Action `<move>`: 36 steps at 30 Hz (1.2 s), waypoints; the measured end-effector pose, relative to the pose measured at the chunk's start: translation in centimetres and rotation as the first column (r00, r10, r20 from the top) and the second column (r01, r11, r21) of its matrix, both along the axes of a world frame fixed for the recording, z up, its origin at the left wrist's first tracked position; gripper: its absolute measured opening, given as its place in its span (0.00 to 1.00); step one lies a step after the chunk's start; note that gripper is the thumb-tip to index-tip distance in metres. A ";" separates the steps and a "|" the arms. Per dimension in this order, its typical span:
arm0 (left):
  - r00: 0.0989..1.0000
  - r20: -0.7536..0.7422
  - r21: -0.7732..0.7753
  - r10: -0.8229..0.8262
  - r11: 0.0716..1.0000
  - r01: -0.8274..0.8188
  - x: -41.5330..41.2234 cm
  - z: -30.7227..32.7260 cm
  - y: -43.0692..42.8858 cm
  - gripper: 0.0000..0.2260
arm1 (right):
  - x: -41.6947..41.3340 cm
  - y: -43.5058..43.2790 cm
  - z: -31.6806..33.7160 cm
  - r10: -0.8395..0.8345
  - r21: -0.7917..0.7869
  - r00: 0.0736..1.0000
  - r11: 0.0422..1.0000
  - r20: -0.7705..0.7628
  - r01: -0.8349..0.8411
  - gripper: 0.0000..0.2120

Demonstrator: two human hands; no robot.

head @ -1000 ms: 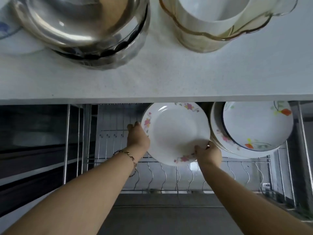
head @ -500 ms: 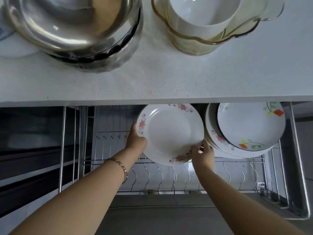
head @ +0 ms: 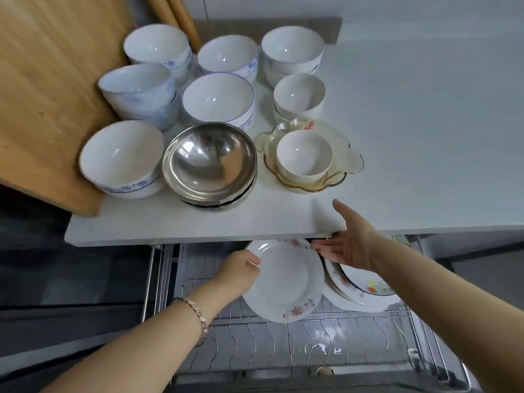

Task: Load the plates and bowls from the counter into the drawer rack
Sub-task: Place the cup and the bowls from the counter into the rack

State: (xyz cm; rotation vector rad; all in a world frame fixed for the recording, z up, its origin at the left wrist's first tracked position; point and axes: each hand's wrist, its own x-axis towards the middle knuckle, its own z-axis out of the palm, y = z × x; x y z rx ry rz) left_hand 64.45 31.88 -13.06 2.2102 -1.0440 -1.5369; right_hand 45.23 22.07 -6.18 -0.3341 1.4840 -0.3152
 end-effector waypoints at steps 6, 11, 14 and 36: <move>1.000 -0.008 -0.063 0.007 0.998 -0.007 1.6 4.0 0.9 0.11 | 2.7 -0.7 2.9 -0.030 -0.002 1.000 1.000 -0.008 0.030 0.36; 0.999 0.042 -0.061 0.003 0.998 -0.001 2.9 5.5 2.6 0.10 | 4.5 -2.0 3.1 -0.121 -0.243 0.992 0.962 0.026 0.123 0.22; 0.997 0.055 -0.051 0.049 0.998 -0.046 3.2 6.1 3.7 0.12 | 4.4 -3.0 2.8 -0.178 -0.318 0.968 0.921 0.175 0.227 0.18; 0.914 0.324 0.032 0.244 0.963 -0.268 4.6 2.0 14.6 0.13 | -2.2 16.1 0.9 0.259 -0.133 0.937 0.963 0.234 -0.233 0.18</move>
